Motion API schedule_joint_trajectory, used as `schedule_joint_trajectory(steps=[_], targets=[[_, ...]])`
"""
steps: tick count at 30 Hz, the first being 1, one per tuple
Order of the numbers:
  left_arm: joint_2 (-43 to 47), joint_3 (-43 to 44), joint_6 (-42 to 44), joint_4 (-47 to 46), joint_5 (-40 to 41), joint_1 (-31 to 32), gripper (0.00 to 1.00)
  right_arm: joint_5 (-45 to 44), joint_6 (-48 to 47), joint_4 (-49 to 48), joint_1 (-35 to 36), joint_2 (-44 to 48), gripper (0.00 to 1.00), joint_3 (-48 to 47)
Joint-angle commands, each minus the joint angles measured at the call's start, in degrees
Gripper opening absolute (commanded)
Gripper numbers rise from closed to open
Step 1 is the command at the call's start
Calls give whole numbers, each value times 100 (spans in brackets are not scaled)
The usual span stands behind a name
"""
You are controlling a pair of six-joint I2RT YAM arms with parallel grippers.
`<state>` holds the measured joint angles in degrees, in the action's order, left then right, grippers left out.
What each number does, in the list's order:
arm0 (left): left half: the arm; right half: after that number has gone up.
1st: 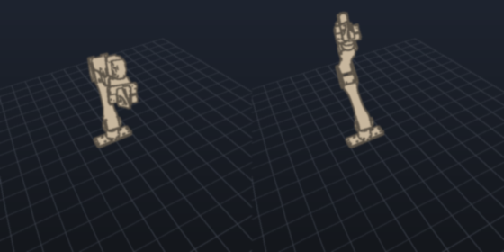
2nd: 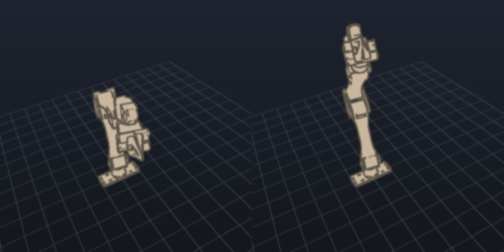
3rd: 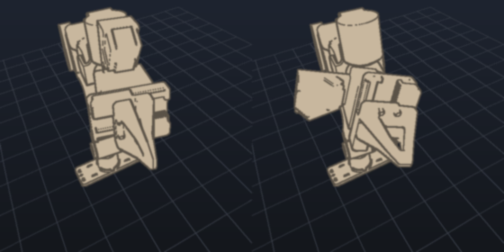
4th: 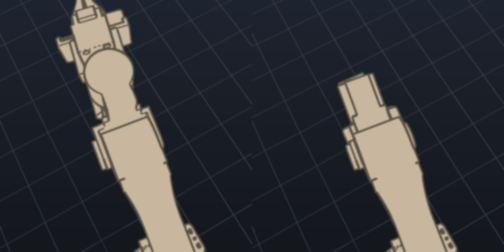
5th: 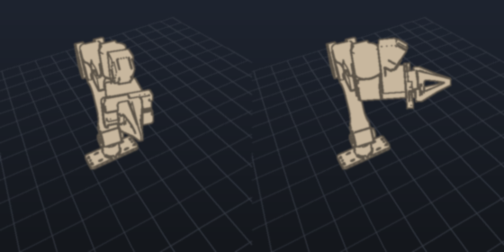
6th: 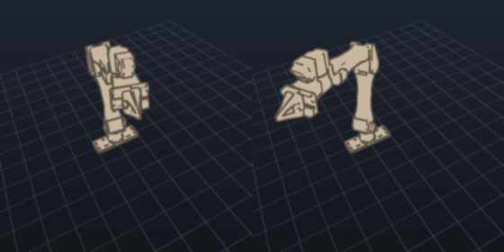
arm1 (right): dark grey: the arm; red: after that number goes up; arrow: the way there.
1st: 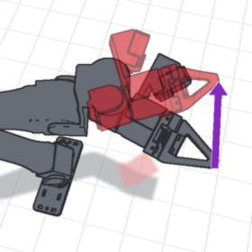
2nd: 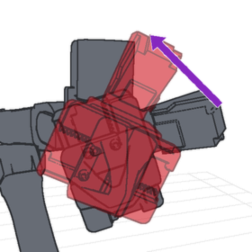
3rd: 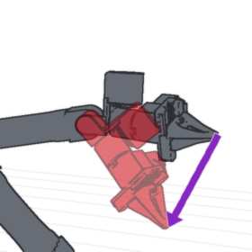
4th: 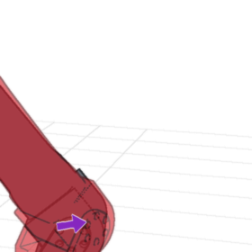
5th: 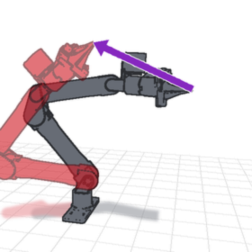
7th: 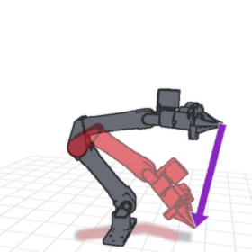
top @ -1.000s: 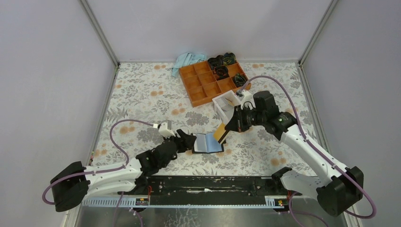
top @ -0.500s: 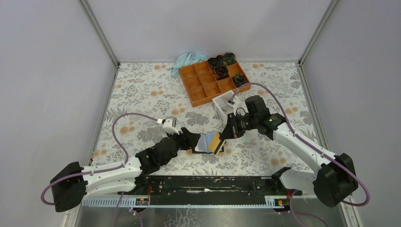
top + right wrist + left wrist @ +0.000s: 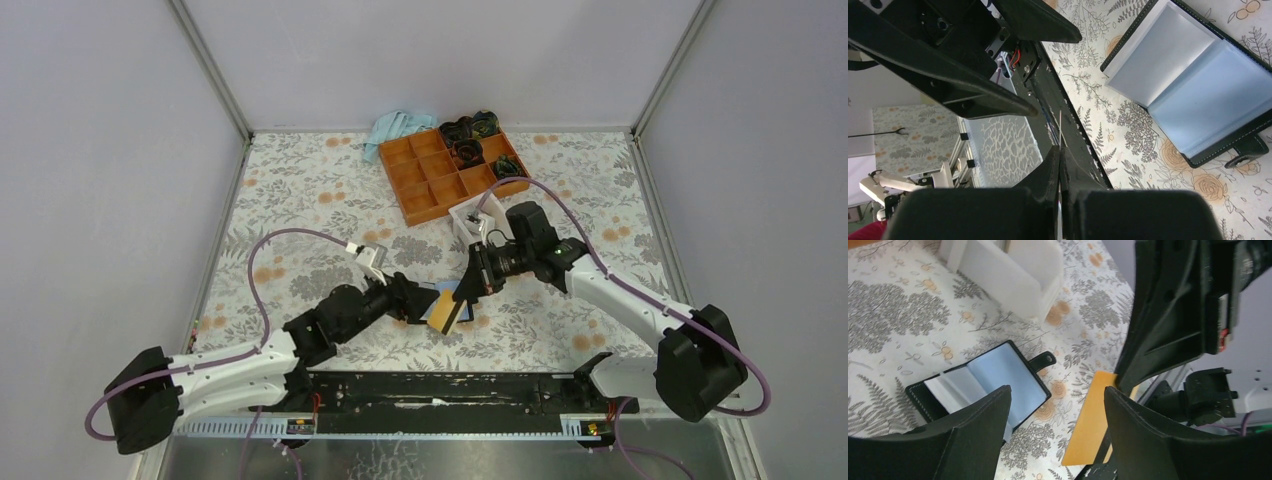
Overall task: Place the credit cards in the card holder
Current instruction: Pick up the credit card from the storage box.
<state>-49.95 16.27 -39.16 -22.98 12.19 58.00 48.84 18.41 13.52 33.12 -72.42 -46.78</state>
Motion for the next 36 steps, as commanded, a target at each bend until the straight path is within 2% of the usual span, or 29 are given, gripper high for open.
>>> schedule_joint_trajectory(steps=[1, 12, 21, 28, 31, 36], targets=[[90, -66, 182, -808, -1057, -291, 76, 460, 137, -407, 54, -130, 0, -163], [19, -231, 168, -1161, -2412, -757, 70, 988, 395, -979, 54, -270, 0, -138], [-205, -368, 16, -1604, -3158, -983, 51, 1164, 480, -1177, 57, -371, 0, -138], [-354, -474, -132, -2022, -3614, -1126, 44, 1289, 531, -1340, 58, -520, 0, -91], [-507, -475, -185, -2163, -3900, -1220, 33, 1341, 497, -1389, 54, -572, 0, -51], [-645, -502, -263, -2341, -4132, -1306, 2, 1356, 521, -1508, 50, -624, 0, -42]])
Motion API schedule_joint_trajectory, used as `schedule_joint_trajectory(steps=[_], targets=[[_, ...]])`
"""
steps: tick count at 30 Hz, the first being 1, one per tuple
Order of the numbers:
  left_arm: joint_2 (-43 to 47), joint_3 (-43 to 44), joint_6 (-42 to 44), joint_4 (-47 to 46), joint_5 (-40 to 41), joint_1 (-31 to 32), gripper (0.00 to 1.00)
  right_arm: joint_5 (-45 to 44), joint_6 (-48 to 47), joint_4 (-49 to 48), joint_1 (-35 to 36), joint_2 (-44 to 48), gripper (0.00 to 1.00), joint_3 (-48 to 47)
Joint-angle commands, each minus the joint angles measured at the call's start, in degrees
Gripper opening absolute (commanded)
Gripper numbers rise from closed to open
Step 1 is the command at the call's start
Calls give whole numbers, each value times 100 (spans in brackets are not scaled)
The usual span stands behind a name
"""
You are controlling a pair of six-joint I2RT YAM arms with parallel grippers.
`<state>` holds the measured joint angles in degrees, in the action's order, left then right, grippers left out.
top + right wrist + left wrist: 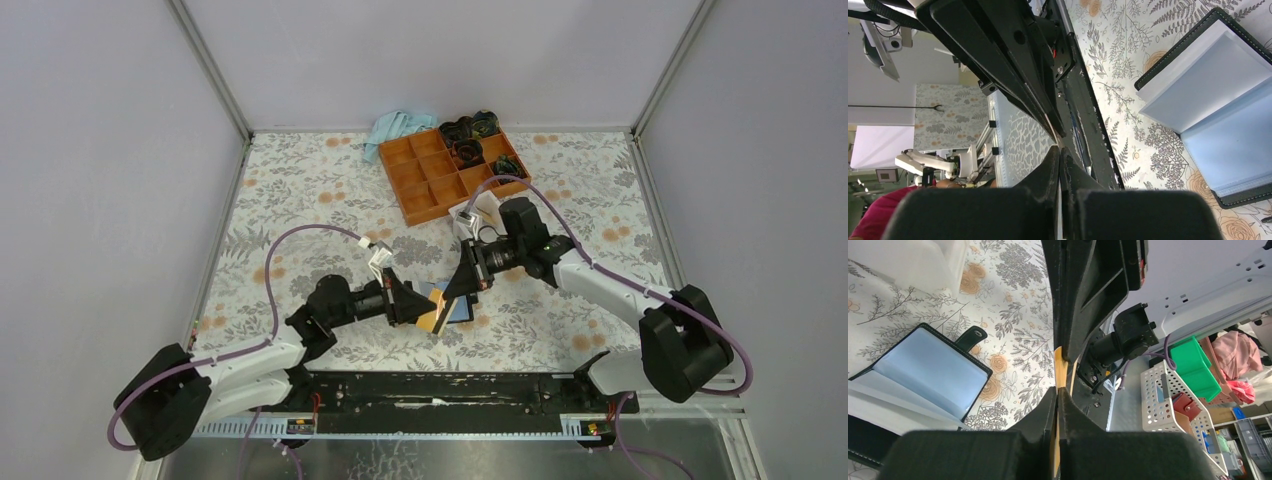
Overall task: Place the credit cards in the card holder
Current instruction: Pick up the credit card from the storage box.
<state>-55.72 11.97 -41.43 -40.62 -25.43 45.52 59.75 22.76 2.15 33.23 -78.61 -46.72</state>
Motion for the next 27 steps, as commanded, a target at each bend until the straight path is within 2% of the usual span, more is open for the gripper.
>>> schedule_joint_trajectory(steps=[1, 2, 5, 8, 13, 22, 27], targets=[[-85, -78, -44, -586, -374, -71, 0, 249, 102, -396, 36, 2, 1, -52], [-93, -99, -60, -618, -365, -82, 0, 215, 105, -404, 34, 15, 5, -63], [-105, -247, -202, -874, -230, -123, 0, -93, 59, -306, 36, 84, 27, -105], [-140, -380, -366, -1041, 156, -133, 0, -468, -6, -200, 36, 137, 39, -134], [-455, -368, -543, -1144, 590, -138, 0, -935, 64, -282, 35, 239, 46, -65], [-511, -545, -934, -1351, 1955, -132, 0, -2392, 267, -197, 35, 588, 51, 377], [-852, -451, -1018, -1258, 2466, -135, 0, -3006, 696, -638, 91, 573, 47, 831]])
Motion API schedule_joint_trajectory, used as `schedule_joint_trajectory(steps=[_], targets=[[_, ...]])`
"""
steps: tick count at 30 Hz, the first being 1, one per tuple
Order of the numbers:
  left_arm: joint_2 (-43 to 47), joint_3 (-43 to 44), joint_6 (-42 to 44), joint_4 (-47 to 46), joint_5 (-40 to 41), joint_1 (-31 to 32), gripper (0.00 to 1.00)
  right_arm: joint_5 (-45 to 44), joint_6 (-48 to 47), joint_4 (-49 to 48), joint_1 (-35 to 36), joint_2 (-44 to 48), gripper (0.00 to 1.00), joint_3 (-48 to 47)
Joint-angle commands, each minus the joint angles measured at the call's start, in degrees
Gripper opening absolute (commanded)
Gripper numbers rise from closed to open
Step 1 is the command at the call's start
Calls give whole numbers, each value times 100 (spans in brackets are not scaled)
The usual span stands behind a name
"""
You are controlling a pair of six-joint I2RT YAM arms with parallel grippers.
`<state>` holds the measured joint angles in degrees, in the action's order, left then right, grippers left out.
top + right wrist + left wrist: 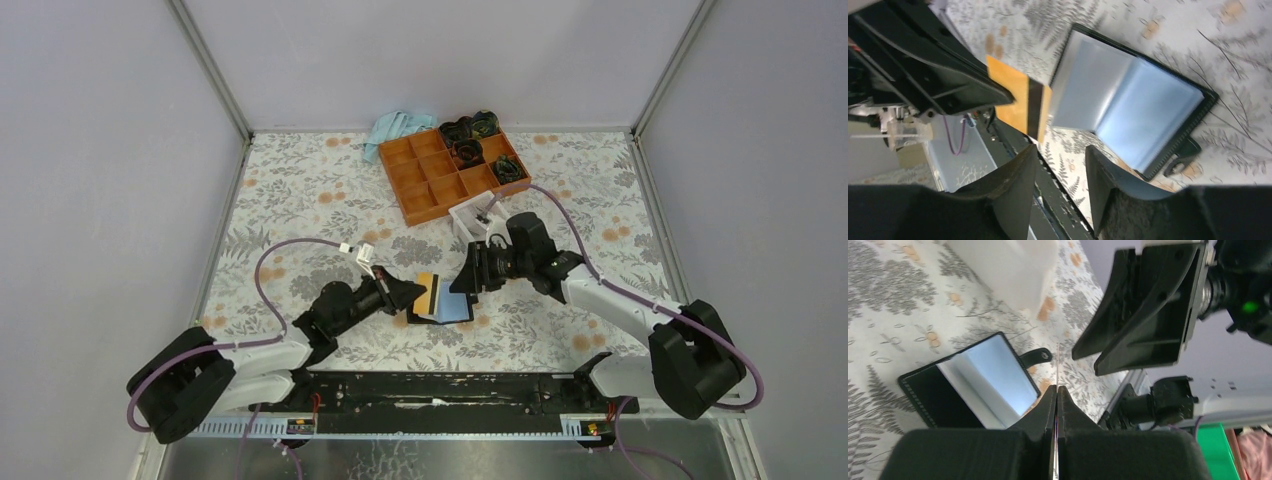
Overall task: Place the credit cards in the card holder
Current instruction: Pick up the credit card from the storage box.
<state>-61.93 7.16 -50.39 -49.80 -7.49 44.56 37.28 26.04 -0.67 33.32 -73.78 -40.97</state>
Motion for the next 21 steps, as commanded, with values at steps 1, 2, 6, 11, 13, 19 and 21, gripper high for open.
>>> schedule_joint_trajectory(steps=[1, 2, 6, 11, 13, 19, 21], targets=[[-322, 33, -148, -345, 740, -38, 0, -876, 397, -418, 106, 81, 45, 319], [-393, 36, -161, -379, 807, -42, 0, -930, 425, -456, 124, 33, 42, 352], [-604, 80, -166, -454, 917, -43, 0, -1032, 456, -622, 316, -328, 25, 336], [-541, 169, -108, -84, 1072, -41, 0, -1231, 542, -829, 527, -736, 11, 216], [-454, 191, -80, 103, 1110, -39, 0, -1291, 564, -872, 566, -812, 10, 196], [-530, 136, -107, 206, 1136, -39, 0, -1101, 765, -1487, 579, -891, 21, 391], [-655, 130, -155, 154, 1112, -31, 0, -955, 884, -1766, 579, -937, 27, 464]])
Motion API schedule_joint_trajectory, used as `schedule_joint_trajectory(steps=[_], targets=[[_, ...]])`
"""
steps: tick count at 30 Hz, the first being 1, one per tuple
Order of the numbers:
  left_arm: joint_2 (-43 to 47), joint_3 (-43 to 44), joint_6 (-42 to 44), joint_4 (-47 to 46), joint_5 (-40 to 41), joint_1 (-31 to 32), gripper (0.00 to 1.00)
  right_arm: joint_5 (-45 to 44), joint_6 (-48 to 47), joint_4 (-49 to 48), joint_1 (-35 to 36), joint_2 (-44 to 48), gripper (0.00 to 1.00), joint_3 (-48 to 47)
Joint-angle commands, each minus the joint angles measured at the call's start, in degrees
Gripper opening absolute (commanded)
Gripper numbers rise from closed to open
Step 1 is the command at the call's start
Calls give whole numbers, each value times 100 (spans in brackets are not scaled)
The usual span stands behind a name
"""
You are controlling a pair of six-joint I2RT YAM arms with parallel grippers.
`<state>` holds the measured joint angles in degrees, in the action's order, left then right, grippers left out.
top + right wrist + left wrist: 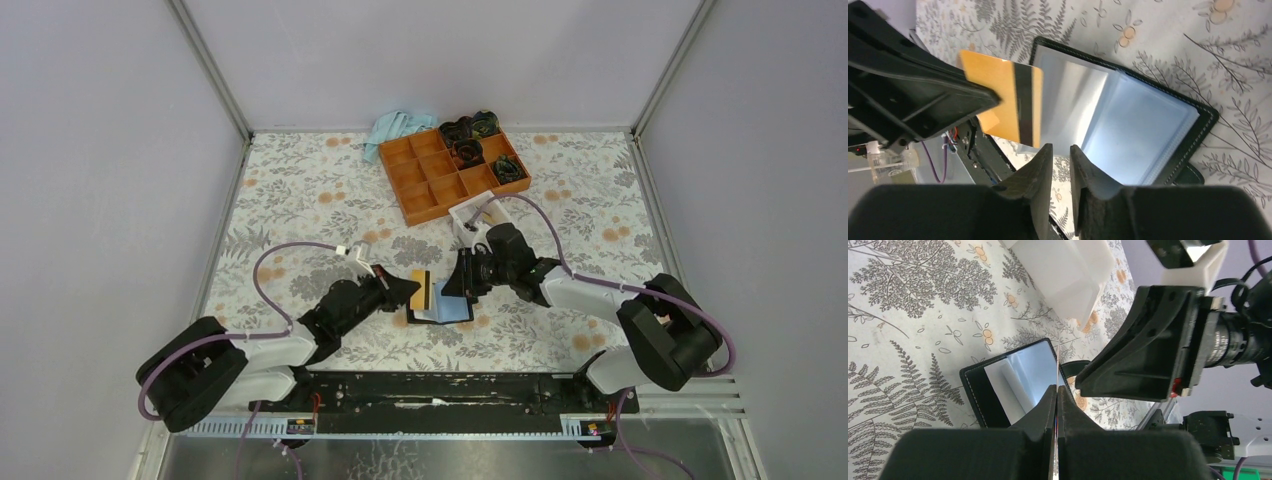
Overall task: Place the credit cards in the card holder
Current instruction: Pick up the credit card from the storage box.
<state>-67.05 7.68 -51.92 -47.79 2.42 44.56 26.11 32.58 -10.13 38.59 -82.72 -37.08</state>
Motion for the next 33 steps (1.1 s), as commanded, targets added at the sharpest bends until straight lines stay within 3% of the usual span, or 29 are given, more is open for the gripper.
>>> schedule_joint_trajectory(steps=[1, 7, 33], targets=[[-205, 61, -33, -106, 115, -34, 0, 237, 307, -971, 52, -80, 29, 107], [-354, 43, -73, -241, 79, -32, 0, 421, 509, -1407, 61, -362, 38, 146], [-606, -265, -681, -921, 202, -34, 0, 863, 1417, -3799, 61, -1228, 41, 793]])
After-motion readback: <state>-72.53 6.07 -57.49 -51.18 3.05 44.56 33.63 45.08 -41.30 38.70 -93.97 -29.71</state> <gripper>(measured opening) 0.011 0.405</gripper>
